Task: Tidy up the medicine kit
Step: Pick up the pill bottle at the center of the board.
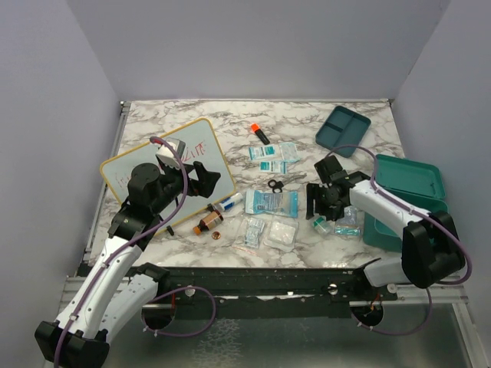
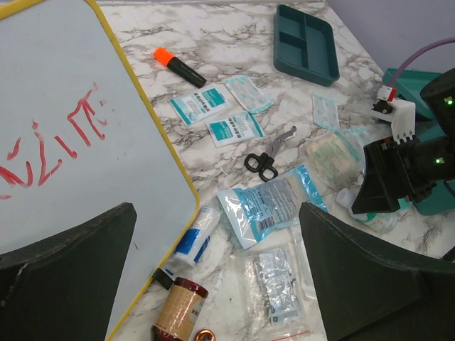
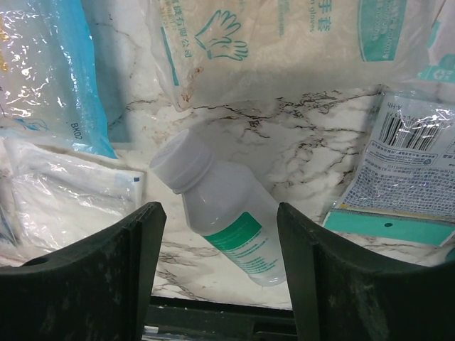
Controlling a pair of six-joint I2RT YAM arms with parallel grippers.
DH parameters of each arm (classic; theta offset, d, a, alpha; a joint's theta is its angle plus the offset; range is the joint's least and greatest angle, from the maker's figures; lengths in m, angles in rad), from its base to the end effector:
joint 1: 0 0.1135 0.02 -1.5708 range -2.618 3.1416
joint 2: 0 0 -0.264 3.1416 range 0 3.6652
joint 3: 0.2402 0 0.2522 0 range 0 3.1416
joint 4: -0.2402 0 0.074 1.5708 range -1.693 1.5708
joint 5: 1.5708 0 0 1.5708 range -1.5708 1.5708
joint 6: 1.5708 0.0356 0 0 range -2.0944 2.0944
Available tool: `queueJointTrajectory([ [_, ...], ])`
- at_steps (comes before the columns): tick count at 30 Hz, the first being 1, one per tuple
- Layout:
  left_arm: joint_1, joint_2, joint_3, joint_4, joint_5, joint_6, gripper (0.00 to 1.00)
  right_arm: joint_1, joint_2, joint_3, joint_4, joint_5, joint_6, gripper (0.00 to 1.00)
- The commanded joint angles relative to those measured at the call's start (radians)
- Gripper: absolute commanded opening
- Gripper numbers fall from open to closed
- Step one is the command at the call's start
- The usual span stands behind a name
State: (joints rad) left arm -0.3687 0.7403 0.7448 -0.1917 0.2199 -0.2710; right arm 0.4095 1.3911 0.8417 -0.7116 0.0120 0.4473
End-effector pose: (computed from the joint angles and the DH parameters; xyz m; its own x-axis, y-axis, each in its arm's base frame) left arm 0.1620 -0.0709 0.3324 -0.3149 -0.1584 -0.9358 0.4850 0.8206 -0.3021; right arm 0.2263 0.0977 0.1921 -0.9584 0.0555 -0.2798 0.0220 0.9923 0.1216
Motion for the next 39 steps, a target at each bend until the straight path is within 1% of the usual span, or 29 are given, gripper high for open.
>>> queueJointTrajectory([
  [1, -0.006, -0.006, -0.008, -0.008, 0.003, 0.01, 0.99, 0.03, 0.027, -0.002, -0.007, -0.015, -0.003, 0.7],
  [4, -0.006, -0.006, -0.01, -0.008, 0.003, 0.009, 0.99, 0.056, 0.049, 0.006, -0.014, 0.013, -0.001, 0.71],
  [8, -0.006, -0.003, -0.01, -0.008, 0.001, 0.009, 0.99, 0.058, 0.071, 0.006, -0.001, 0.031, 0.005, 0.7],
  [14, -0.011, -0.001, -0.009, -0.007, -0.005, 0.009, 0.99, 0.062, 0.113, 0.006, 0.008, 0.039, 0.012, 0.65],
  [17, -0.011, -0.003, -0.009, -0.007, -0.008, 0.009, 0.99, 0.063, 0.109, 0.009, 0.001, 0.05, 0.02, 0.59],
  [22, -0.011, -0.016, -0.01, -0.01, -0.017, 0.013, 0.99, 0.063, 0.066, 0.033, -0.013, 0.045, 0.046, 0.46],
  [26, -0.012, -0.014, -0.011, -0.009, -0.02, 0.013, 0.99, 0.064, 0.02, 0.067, -0.027, 0.029, 0.075, 0.39],
  [31, -0.011, -0.019, -0.012, -0.01, -0.02, 0.012, 0.99, 0.063, -0.031, 0.114, -0.054, 0.062, 0.132, 0.32],
  [35, -0.012, -0.02, -0.012, -0.011, -0.022, 0.013, 0.99, 0.064, -0.057, 0.17, -0.072, 0.082, 0.187, 0.3],
  [39, -0.011, -0.019, -0.013, -0.011, -0.022, 0.01, 0.99, 0.062, -0.064, 0.278, -0.135, 0.197, 0.255, 0.32],
])
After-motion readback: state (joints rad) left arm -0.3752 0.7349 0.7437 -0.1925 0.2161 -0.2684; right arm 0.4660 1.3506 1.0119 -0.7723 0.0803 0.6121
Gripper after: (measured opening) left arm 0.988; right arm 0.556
